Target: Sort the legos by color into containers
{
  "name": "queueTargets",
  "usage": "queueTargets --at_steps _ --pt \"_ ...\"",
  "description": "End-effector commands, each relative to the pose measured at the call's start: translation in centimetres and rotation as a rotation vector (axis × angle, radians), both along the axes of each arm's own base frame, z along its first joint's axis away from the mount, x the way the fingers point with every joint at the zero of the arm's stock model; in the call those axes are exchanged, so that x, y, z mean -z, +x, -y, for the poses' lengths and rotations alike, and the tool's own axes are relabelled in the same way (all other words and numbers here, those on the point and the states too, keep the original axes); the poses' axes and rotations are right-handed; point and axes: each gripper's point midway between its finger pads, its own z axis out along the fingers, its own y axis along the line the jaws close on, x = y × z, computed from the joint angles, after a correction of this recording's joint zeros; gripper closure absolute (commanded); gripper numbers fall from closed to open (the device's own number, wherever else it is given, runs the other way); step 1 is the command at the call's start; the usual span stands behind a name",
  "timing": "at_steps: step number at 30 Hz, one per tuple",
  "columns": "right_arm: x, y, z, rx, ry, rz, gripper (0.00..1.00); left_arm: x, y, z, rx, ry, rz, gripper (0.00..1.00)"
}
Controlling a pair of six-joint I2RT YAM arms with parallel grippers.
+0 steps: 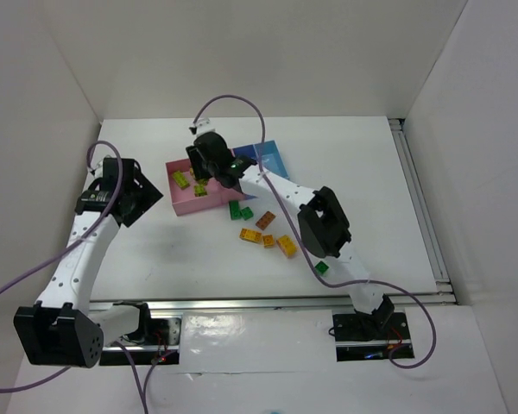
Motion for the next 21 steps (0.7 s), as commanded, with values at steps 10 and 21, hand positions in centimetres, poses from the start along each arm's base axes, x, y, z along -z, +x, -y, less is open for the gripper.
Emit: queueTargets --at_steps 10,21 --pt "-5.0 -7.7 14.4 0.176 0.064 -0.009 0.46 1.6 2.4 5.6 0.297 0.012 0.004 0.22" --pt "3.6 -11.3 17.2 0.132 0.011 -0.244 0.29 3.7 3.0 10.9 0.417 0.101 -0.084 0.22"
